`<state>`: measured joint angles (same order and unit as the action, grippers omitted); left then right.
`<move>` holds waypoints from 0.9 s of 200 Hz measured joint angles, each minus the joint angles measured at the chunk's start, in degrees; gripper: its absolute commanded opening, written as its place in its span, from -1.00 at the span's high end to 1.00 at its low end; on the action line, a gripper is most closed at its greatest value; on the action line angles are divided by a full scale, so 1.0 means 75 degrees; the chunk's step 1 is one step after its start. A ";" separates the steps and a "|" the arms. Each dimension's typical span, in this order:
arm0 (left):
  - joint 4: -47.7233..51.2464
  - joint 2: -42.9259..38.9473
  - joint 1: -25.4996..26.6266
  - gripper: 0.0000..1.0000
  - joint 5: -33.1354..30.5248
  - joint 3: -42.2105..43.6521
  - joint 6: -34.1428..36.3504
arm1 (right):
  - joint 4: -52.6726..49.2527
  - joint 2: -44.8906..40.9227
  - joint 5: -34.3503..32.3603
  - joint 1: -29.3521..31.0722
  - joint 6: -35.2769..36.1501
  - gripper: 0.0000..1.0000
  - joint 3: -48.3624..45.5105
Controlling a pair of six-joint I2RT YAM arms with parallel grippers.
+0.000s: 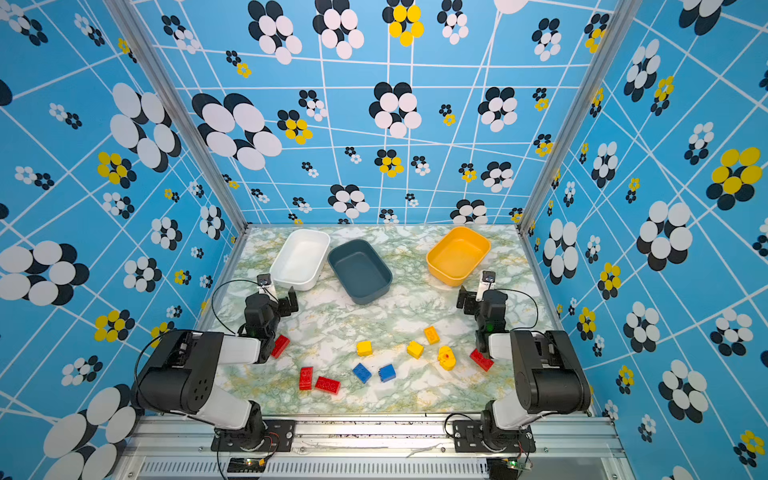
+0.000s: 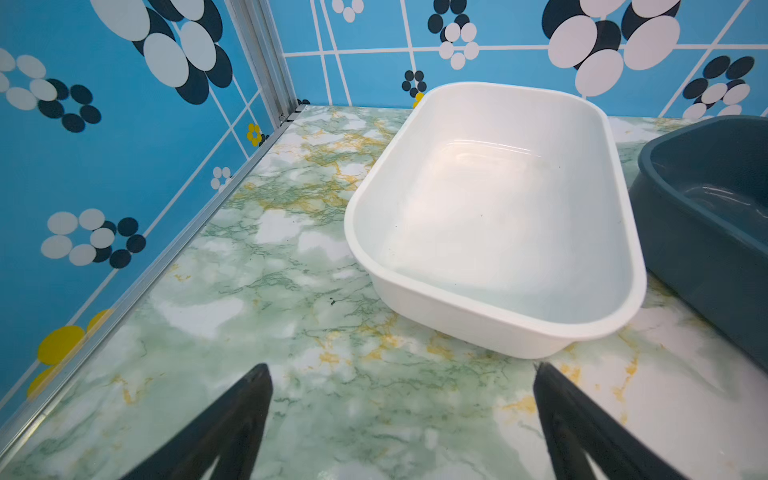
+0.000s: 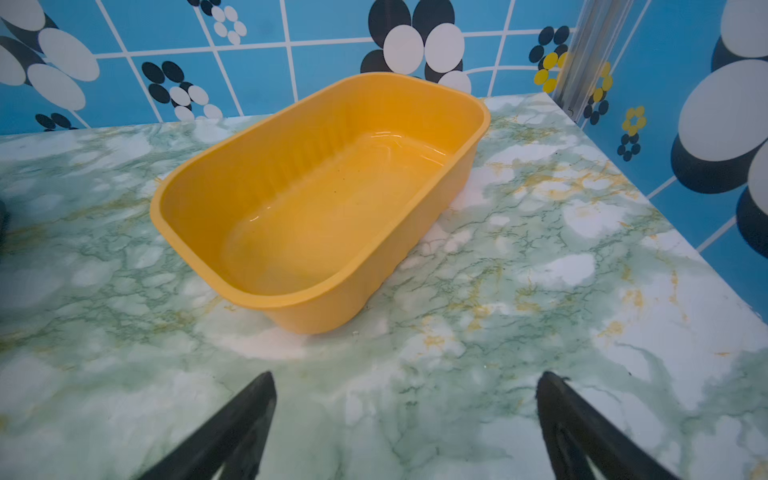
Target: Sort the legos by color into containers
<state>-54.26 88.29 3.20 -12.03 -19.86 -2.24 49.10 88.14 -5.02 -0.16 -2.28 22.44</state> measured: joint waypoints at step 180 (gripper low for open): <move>0.0000 0.0000 0.0000 -0.99 0.0000 0.0000 0.0000 | 0.0000 -0.0003 0.0000 -0.0003 0.0000 -0.99 0.0000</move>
<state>-54.26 88.29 3.20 -12.03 -19.86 -2.24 49.10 88.12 -5.02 -0.19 -2.28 22.44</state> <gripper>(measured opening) 0.992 0.991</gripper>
